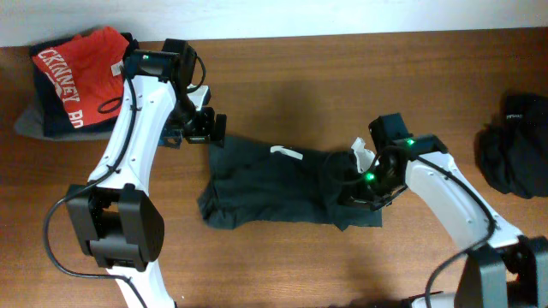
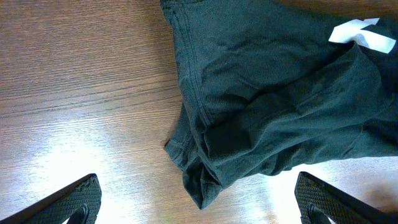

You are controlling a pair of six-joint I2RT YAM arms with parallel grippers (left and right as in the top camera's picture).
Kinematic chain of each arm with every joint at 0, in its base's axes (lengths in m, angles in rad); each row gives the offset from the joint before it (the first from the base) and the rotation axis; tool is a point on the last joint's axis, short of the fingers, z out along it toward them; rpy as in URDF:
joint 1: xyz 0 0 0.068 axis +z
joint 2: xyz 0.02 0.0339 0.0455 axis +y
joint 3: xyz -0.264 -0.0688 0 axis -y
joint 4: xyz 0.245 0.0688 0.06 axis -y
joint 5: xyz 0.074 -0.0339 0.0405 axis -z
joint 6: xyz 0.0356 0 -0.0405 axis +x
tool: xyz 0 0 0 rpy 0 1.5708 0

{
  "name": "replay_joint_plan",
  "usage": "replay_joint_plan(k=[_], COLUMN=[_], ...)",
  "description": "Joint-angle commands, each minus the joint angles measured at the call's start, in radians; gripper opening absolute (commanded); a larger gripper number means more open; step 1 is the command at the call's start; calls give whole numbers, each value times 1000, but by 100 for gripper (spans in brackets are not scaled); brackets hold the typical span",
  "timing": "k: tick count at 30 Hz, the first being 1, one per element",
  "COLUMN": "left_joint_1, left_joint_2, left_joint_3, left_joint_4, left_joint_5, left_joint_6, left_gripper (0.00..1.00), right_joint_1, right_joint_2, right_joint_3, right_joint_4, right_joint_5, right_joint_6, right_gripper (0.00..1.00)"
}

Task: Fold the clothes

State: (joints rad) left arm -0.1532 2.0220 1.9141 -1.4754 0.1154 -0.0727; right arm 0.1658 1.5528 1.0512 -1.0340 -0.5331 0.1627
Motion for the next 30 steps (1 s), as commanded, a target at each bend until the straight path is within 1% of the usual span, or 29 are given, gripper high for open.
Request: replay_joint_plan(k=[1,4,9,12,15,20,26,28,30], left_joint_1=[-2,-2,-2,-2,-2,-2,-2,-2,-2], left_joint_2=[-6,-6,-6,-6,-6,-6,-6,-6,-6], left_joint_3=[-2,-2,-2,-2,-2,-2,-2,-2,-2], left_joint_4=[-2,-2,-7,-6,-5,-4,-3,-3,-3], left_joint_5=[-7,-7,-7,-7,-7,0,4,4,4], left_joint_6=[-2,-2,-2,-2,-2,-2,-2,-2,-2], left_gripper=[99,99,99,99,99,99,99,99,99], right_joint_1=[-2,-3,-3,-3,-2,-3,-3,-3,-3], right_joint_2=[-19,-19,-7,2,29,118,224,225,225], right_joint_3=[12,-18,-95,-150,-213,-288,-299,-293,-255], right_joint_4=[-42,-46,27,101,214,360,497,511,477], right_joint_5=[-128,-125,-131,-172,-259,-262,-268,-269,-272], right_joint_6=[-163,-193,-188,-188,-183,-170,-154,-143,-143], right_gripper=[4,4,4,4,5,5,4,4,4])
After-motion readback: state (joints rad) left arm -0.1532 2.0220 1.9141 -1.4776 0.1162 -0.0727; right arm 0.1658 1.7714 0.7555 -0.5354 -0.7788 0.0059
